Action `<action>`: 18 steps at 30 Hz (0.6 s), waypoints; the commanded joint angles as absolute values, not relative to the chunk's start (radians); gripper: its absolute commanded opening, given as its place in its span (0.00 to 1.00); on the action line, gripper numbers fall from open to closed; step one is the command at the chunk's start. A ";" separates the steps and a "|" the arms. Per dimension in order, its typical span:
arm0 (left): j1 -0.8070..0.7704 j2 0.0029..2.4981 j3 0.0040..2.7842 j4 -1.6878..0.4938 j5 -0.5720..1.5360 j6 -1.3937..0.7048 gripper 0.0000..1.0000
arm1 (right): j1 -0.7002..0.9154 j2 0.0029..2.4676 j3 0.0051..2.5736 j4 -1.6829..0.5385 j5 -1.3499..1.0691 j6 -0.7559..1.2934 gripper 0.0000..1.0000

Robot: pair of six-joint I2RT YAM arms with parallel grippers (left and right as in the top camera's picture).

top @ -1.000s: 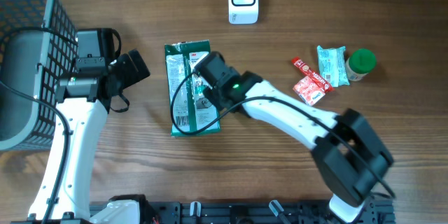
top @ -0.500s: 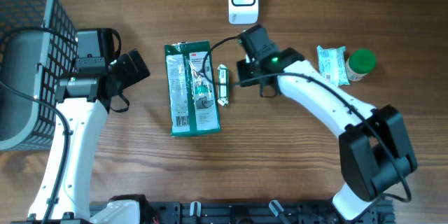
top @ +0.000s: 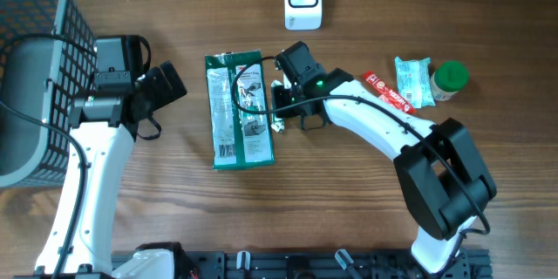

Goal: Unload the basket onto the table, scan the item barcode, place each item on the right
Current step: 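Grasp the green-white tube box with the right gripper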

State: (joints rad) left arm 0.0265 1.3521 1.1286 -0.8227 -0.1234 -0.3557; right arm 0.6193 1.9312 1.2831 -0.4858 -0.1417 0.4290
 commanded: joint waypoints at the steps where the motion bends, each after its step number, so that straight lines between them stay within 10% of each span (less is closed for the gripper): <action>1: 0.031 1.354 1.134 -0.820 -0.133 -0.344 1.00 | 0.619 1.954 1.280 -0.484 -0.135 0.447 0.30; 18: 0.031 1.354 1.134 -0.820 -0.132 -0.345 1.00 | 0.561 1.995 1.283 -0.496 -0.024 0.447 0.30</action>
